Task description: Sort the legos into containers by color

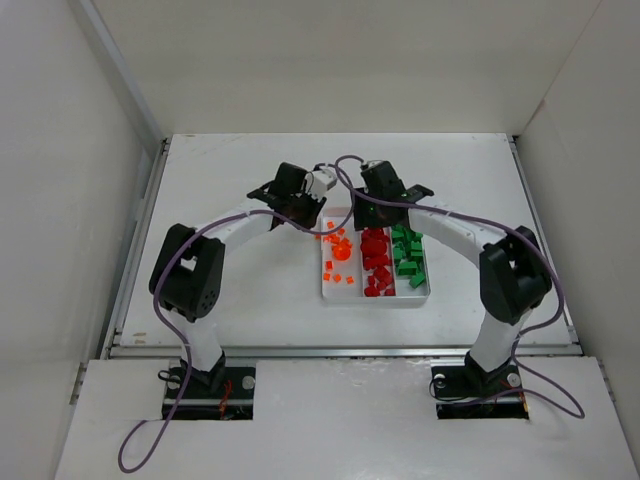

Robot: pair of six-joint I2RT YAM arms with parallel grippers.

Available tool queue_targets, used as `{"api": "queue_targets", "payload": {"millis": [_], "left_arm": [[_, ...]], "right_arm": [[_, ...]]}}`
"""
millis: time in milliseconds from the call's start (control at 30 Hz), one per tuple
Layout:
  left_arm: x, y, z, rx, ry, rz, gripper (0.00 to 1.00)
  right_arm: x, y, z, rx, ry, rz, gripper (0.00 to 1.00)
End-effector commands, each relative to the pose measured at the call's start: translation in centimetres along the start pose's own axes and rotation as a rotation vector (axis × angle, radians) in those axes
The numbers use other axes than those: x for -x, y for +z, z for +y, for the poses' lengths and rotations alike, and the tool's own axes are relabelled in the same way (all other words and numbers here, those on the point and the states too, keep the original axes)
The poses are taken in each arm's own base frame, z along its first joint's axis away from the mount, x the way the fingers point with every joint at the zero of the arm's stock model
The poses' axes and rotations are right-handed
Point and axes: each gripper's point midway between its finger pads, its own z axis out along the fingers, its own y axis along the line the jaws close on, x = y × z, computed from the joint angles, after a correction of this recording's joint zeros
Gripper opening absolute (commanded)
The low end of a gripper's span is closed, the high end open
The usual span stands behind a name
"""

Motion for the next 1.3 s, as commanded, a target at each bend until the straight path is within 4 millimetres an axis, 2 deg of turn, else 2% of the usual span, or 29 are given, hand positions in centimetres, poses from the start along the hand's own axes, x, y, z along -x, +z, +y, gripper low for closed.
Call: {"api": "queue_targets", "payload": {"millis": [0,67,100,233,333,367,467,500,533,567,667,733,1067,1133,1167,1200,1267], "left_arm": [[-1.1,-0.4,0.9,0.008,0.048,0.001,0.23],[-1.8,0.0,0.7,-0.015,0.079,0.016,0.34],[-2.2,0.1,0.4,-0.031,0.095,0.022,0.37],[-3.3,0.8,-0.7,-0.123,0.219,0.015,0.48],[-4.1,1.0,-1.6,-0.189,0.308,0.004,0.51],[-4.8,1.3,-1.8,-0.21,0.333,0.015,0.51],[-5.0,1.8,-1.6,-0.22,0.439,0.001,0.51],[-5.8,2.6,-1.5,-0.228,0.433,0.019,0.51],[-6.9,2.7,-1.3,-0.246,0.408,0.071,0.51],[-5.9,2.9,-1.5,-0.28,0.442,0.061,0.53],[-7.4,4.0,-1.6,-0.313,0.416,0.128,0.54],[-6.3,4.2,-1.1,-0.288,0.4,0.118,0.54],[-6.2,4.7,-0.3,-0.233,0.365,0.125,0.54],[-6.5,4.8,-0.4,-0.236,0.349,0.137,0.51],[-5.7,5.1,-0.2,-0.231,0.353,0.125,0.46],[-6.4,5.3,-0.3,-0.239,0.337,0.147,0.43],[-5.5,5.2,-0.3,-0.242,0.34,0.129,0.37]], "right_arm": [[3.5,-0.2,0.8,0.009,0.05,-0.095,0.6],[3.3,0.9,0.9,0.001,0.047,-0.072,0.6],[2.6,1.3,0.8,0.001,0.034,-0.047,0.6],[2.4,2.0,1.2,0.02,0.034,-0.041,0.6],[2.2,2.1,1.3,0.03,0.034,-0.037,0.6],[2.2,2.1,1.3,0.03,0.034,-0.037,0.6],[2.4,1.8,1.5,0.042,0.022,-0.043,0.6],[2.4,1.8,1.4,0.042,0.013,-0.043,0.6],[2.4,1.8,1.4,0.042,0.013,-0.043,0.6],[2.7,1.5,1.5,0.045,0.014,-0.052,0.6],[2.7,1.5,1.5,0.045,0.014,-0.052,0.6],[2.7,1.5,1.5,0.044,0.005,-0.052,0.6],[3.0,0.8,1.3,0.038,-0.003,-0.064,0.6],[3.0,0.8,1.3,0.038,-0.003,-0.064,0.6],[3.0,0.8,1.3,0.038,-0.003,-0.064,0.6],[3.0,0.8,1.3,0.038,-0.003,-0.064,0.6],[2.9,0.8,1.1,0.027,-0.004,-0.058,0.6]]}}
